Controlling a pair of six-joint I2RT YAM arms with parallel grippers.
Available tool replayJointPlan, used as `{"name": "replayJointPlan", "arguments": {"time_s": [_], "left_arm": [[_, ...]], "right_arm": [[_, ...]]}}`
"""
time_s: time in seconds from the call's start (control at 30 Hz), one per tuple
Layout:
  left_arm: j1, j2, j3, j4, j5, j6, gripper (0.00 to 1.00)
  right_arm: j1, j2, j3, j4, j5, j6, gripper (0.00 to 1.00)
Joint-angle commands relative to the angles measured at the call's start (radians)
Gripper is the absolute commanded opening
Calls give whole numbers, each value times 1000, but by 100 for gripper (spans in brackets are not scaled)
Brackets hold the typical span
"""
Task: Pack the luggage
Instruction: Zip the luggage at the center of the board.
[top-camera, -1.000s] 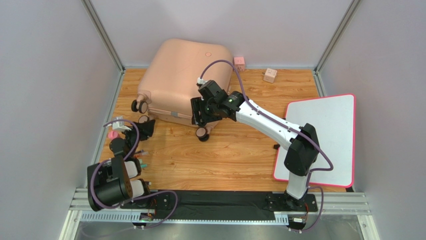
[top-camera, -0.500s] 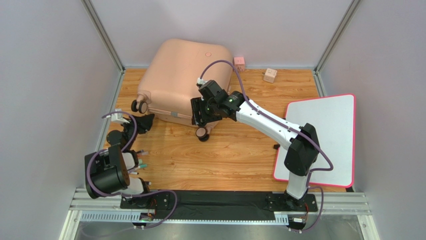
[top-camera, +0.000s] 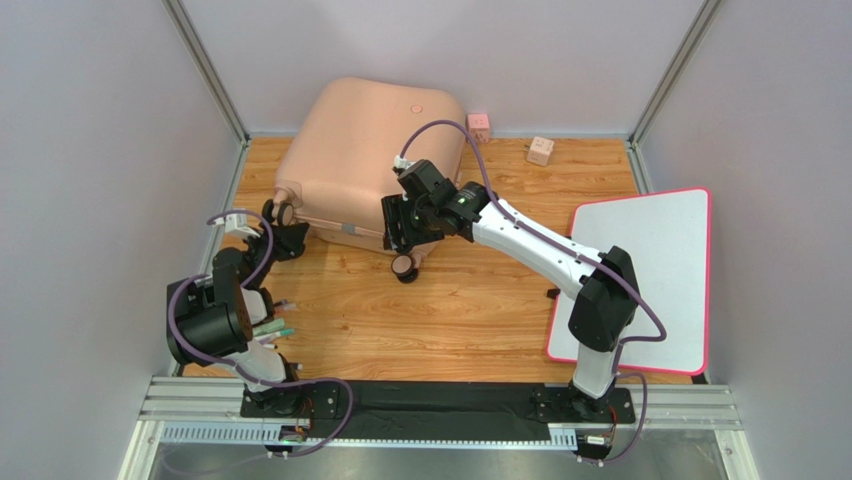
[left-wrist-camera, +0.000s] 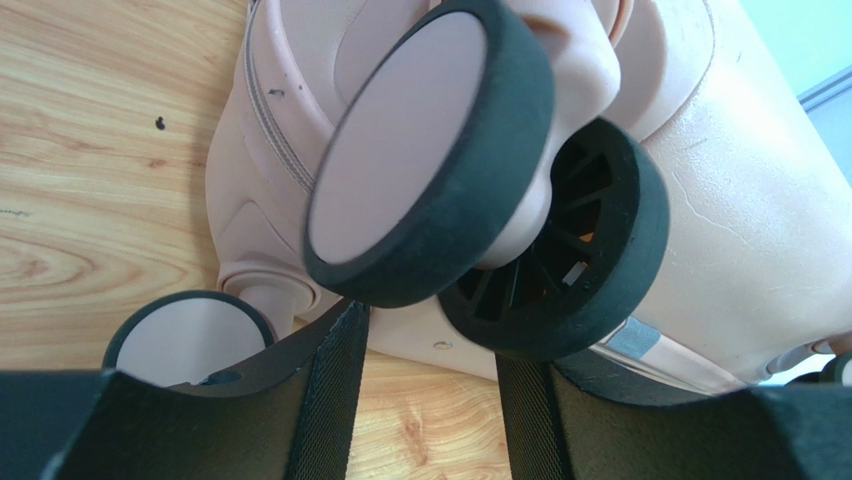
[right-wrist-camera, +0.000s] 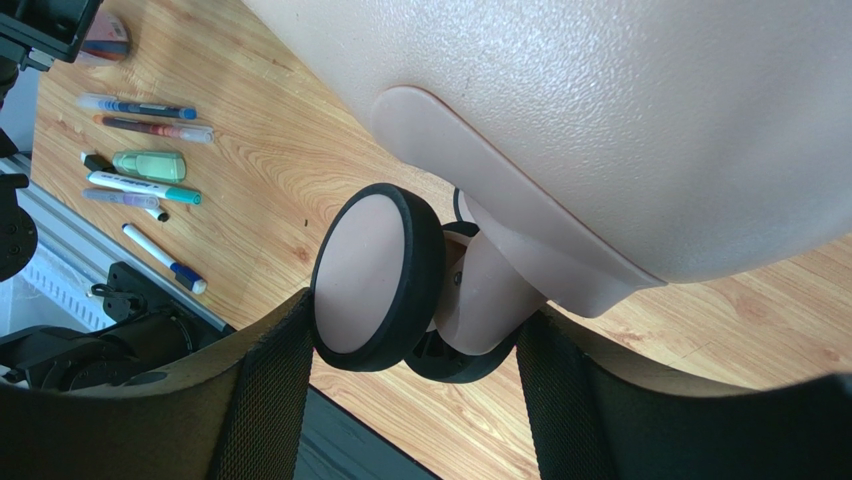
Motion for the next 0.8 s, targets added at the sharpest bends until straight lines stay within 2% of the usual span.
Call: {"name": "replayJointPlan", "arguments": {"time_s": [0.0,0.27,0.43,0.57,0.63,0.77], "left_arm": [[-7,18,42,247,34,42,54],[-27,70,83,247,25,-2,49],[-22,-17,6,210,-42,33,55],[-16,-136,-21,72,-149,92,57],[-18,-183,-17,-52,-183,157,59],[-19,-180,26,-117,-141,197,60]], "right_arm": [[-23,-9,15,166,46,-28,0],[-23,-9,17,168,43,-32,0],[-23,-21,9,168,51,-39,0],[-23,-22,10,169,46,-39,0],[-23,-25,7,172,40,-39,0],[-23,-24,-8,186,40,-33,0]]}}
